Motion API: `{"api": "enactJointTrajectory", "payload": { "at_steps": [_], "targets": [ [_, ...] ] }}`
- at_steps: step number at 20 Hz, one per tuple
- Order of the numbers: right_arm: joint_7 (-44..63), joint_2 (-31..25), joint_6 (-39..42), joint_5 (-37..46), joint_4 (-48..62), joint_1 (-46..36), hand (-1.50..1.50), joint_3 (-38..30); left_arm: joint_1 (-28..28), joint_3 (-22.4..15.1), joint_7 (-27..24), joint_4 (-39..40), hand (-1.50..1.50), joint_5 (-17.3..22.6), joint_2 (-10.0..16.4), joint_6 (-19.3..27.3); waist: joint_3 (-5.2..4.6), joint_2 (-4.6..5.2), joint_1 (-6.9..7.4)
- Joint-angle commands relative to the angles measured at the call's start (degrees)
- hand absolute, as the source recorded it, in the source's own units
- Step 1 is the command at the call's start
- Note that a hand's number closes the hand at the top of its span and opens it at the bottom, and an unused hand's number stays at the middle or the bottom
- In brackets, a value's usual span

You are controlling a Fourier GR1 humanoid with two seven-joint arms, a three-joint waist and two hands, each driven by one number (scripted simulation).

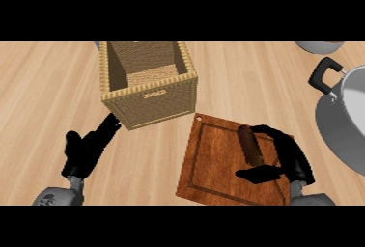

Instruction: Pick the sweet potato from the cutting board and place it in the pot

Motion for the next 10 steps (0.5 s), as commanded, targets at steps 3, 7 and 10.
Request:
{"api": "enactJointTrajectory", "payload": {
  "at_steps": [3, 7, 10],
  "targets": [
    [-8.97, 1.55, -2.64, -0.93, 8.78, 1.35, 1.5, -1.37, -1.91, -0.93, 2.92, -0.07, 0.0, -2.22, -3.33, 1.86, 0.15, 0.44, -0.2],
    [-11.43, 1.96, -1.42, -4.96, 9.37, -1.17, 1.5, -4.31, 1.06, 0.89, -0.41, 1.58, 0.0, -1.06, -0.76, -1.98, 0.14, 0.46, -0.03],
    [-15.57, 3.72, -6.48, 0.48, 8.33, 1.68, 1.5, -0.18, -1.96, -0.39, -0.31, 3.77, 0.0, -3.41, -4.59, 1.18, 0.13, 0.44, -0.28]
  ]
}}
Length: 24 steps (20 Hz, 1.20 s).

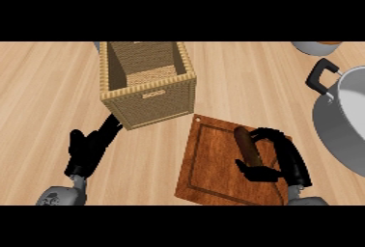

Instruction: Pick the sweet potato from the cutting board and place it in the pot

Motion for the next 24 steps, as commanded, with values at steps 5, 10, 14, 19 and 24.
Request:
{"api": "enactJointTrajectory", "payload": {
  "at_steps": [5, 10, 14, 19, 24],
  "targets": [
    [-19.38, -12.02, 13.78, -25.45, 0.96, 9.41, 1.5, -18.65, 2.48, 2.36, -0.54, 0.42, 0.0, 1.11, 0.58, 0.62, 1.44, 0.6, -4.87],
    [-28.98, -21.62, 25.09, -37.38, 7.46, 11.65, 1.5, -31.2, 4.11, 2.76, -0.53, -1.41, 0.0, 1.6, 0.79, 0.58, 1.41, 0.45, -5.24],
    [-36.54, -31.52, 36.09, -43.68, 16.9, 12.63, 1.5, -39.55, 3.29, 2.16, -1.75, -0.26, 0.0, 1.18, 0.6, -0.15, 1.22, 1.06, -3.96],
    [-50.34, -40.77, 41.19, -40.03, 32.18, 14.36, 1.5, -44.11, 2.03, 0.69, 0.1, -0.92, 0.0, 0.54, 0.3, -0.63, 1.25, 1.17, -0.97],
    [-59.32, -45.61, 37.54, -36.08, 39.73, 13.02, 1.5, -43.77, 0.57, -0.5, 1.74, -2.31, 0.0, 0.18, -1.3, 0.01, 1.12, 1.02, 0.04]
  ]
}}
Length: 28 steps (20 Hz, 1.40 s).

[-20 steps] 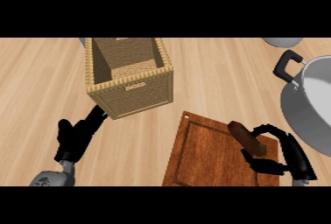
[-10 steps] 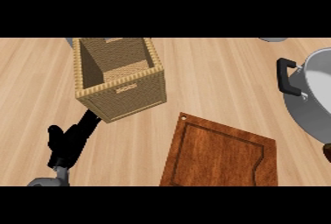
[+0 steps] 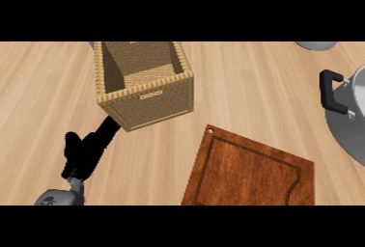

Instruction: Pick the sweet potato from the cutting board and place it in the pot

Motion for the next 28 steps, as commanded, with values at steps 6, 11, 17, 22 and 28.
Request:
{"api": "enactJointTrajectory", "payload": {
  "at_steps": [6, 11, 17, 22, 28],
  "targets": [
    [-14.03, -11.24, 1.96, 4.03, 12.59, -5.04, 1.5, -0.21, -0.64, -1.59, -2.13, 3.73, 0.0, -2.52, -1.7, 0.33, -0.32, 0.23, 1.19],
    [-7.29, -14.57, -1.03, 5.14, 10.56, -11.84, 1.5, 2.63, -1.54, -0.22, -0.58, 3.88, 0.0, -2.16, -1.31, 0.34, -0.45, 0.22, 1.6],
    [0.82, -15.29, -3.54, 8.8, 4.58, -17.4, 1.5, 8.79, -3.16, 1.12, -0.98, 4.83, 0.0, -2.11, -0.7, -0.81, -0.53, 0.19, 1.39],
    [9.54, -13.05, -6.85, 12.86, -1.38, -22.49, 1.5, 14.4, -0.99, 0.26, -2.62, 5.02, 0.0, -2.26, -1.83, -1.62, -0.57, 0.14, 1.38],
    [18.15, -8.87, -12.26, 20.63, -5.26, -30.81, 1.5, 22.55, -1.23, 1.84, 0.36, 1.21, 0.0, -0.64, 1.01, -4.22, -0.56, 0.28, 2.48]
  ]
}}
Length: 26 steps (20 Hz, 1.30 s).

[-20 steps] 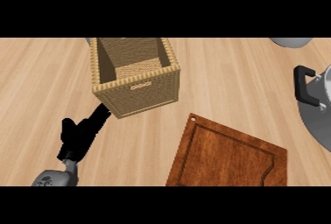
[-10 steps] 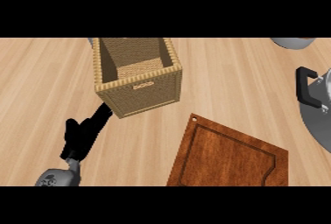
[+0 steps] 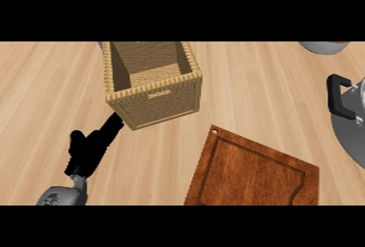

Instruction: Pick the sweet potato from the cutting board and place it in the pot

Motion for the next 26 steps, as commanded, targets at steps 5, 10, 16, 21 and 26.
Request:
{"api": "enactJointTrajectory", "payload": {
  "at_steps": [5, 10, 16, 21, 26],
  "targets": [
    [7.33, 2.25, -13.66, 18.13, -2.53, -3.7, 1.5, 12.02, 0.45, -0.69, -1.22, 2.73, 0.0, -1.07, -0.82, -0.3, -0.06, 0.51, 0.79],
    [16.33, 3.92, -6.52, 24.59, 2.73, -11.87, 1.5, 18.96, -1.81, -0.14, -1.05, 3.92, 0.0, -1.03, -2.13, 0.63, -0.07, 0.66, 1.32],
    [28.65, 8.94, 3.59, 28.63, 7.38, -16.8, -1.5, 24.11, -2.43, -0.34, -0.65, 3.99, 0.0, -1.29, -1.66, -0.41, -0.07, 0.49, 0.84],
    [21.59, 16.12, -1.36, 23.29, 11.0, -18.34, -1.5, 18.19, -1.18, 1.04, -0.43, 2.82, 0.0, -0.53, -1.47, -0.3, 0.05, 0.37, 0.26],
    [19.8, 19.99, -2.24, 9.41, 6.31, -21.85, -1.5, 6.21, -0.92, 0.74, 0.76, 2.17, 0.0, -1.05, -1.53, 0.32, 0.0, -0.23, -1.57]
  ]
}}
